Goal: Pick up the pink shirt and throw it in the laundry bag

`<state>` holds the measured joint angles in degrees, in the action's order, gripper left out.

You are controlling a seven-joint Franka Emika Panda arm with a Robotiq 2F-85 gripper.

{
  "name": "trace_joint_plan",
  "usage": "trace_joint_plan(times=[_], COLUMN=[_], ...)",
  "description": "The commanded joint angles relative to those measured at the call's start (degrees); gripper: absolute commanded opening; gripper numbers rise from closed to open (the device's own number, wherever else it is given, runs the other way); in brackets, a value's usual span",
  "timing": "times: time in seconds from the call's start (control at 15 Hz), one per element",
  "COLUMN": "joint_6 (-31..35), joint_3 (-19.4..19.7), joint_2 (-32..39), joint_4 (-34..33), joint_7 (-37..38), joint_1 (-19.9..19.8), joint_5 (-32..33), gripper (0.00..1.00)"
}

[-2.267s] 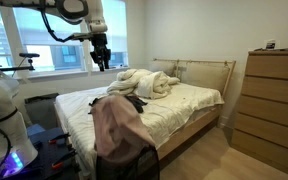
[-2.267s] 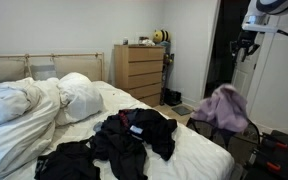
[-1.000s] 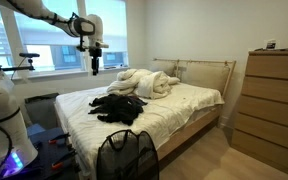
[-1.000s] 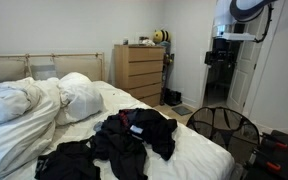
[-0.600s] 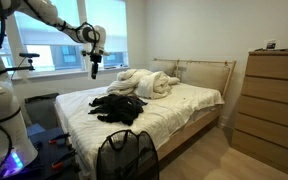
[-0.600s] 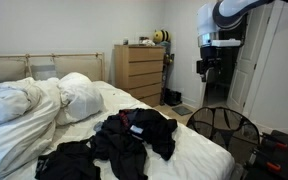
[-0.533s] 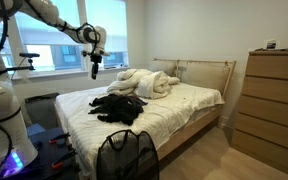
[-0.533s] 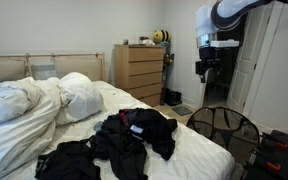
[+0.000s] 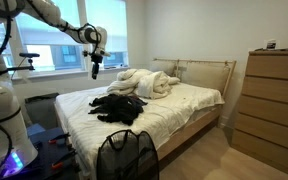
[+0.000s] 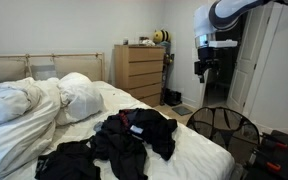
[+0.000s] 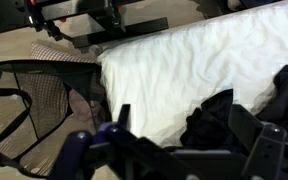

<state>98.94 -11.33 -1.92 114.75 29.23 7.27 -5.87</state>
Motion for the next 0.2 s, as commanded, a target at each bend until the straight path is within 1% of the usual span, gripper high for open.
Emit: trace_joint_plan(times=[0.0,0.13], joint_6=[-0.17,-0.19], joint_3=[0.61,0.61], joint_2=[0.04,0.04], joint_4=[-0.14,-0.15], joint_7=[0.03,0.03], joint_1=[0.61,0.61], joint_5=[0.03,0.03], gripper=[1.0,1.0])
